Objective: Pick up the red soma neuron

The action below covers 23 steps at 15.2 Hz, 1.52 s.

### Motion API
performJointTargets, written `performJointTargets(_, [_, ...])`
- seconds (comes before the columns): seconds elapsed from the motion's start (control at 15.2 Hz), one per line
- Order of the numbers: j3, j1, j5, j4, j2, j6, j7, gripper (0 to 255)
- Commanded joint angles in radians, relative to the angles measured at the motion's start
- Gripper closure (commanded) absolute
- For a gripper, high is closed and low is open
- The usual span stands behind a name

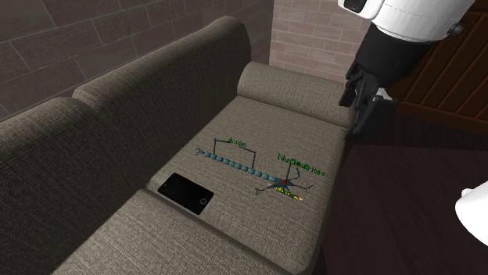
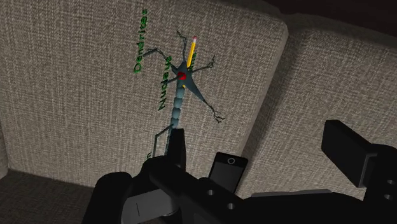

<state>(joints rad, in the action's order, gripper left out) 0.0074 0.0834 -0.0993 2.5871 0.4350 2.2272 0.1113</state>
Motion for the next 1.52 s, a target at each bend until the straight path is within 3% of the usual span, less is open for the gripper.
performJointTargets(0.0, [-0.007,0.014,-0.012,0.009,-0.066,0.078,0.01,0])
performJointTargets(0.73, [-0.044,0.076,-0.08,-0.106,-0.511,0.416,0.092,0])
performJointTargets(1.45, [-0.087,0.114,-0.085,-0.374,-0.957,0.603,0.14,0])
